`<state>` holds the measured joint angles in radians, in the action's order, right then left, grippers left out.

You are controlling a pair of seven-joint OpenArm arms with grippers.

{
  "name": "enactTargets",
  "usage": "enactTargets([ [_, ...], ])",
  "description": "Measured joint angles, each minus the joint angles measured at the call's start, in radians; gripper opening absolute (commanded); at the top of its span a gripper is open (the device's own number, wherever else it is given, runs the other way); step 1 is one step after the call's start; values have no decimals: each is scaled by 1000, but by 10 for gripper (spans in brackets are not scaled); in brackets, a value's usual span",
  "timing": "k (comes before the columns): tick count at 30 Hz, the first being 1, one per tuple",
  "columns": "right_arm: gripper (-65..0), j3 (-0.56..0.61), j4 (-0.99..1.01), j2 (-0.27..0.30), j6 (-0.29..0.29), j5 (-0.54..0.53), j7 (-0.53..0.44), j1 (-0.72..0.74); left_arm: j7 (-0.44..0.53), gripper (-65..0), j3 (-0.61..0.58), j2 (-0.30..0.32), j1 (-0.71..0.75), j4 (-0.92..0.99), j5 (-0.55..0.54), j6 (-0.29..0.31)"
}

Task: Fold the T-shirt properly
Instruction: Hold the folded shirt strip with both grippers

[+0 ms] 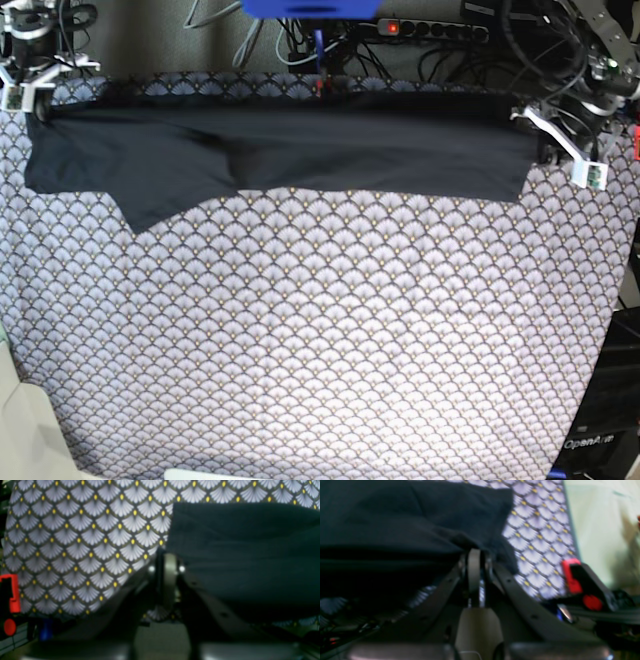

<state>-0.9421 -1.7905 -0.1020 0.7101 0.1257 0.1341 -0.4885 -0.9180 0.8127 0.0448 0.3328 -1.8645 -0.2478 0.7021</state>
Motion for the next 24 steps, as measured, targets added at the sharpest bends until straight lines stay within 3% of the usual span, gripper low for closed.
enactTargets([
  [3, -650, -4, 0, 2, 0, 0, 3, 1, -6, -486, 0, 1, 27, 0, -4, -2],
  [22, -650, -4, 0, -1, 0, 0, 3, 2, 2, -483, 4, -36, 20, 4, 41, -2],
  [24, -623, -1, 0, -1, 0, 0, 3, -5, -2, -483, 4, -37, 8, 5, 44, -2],
])
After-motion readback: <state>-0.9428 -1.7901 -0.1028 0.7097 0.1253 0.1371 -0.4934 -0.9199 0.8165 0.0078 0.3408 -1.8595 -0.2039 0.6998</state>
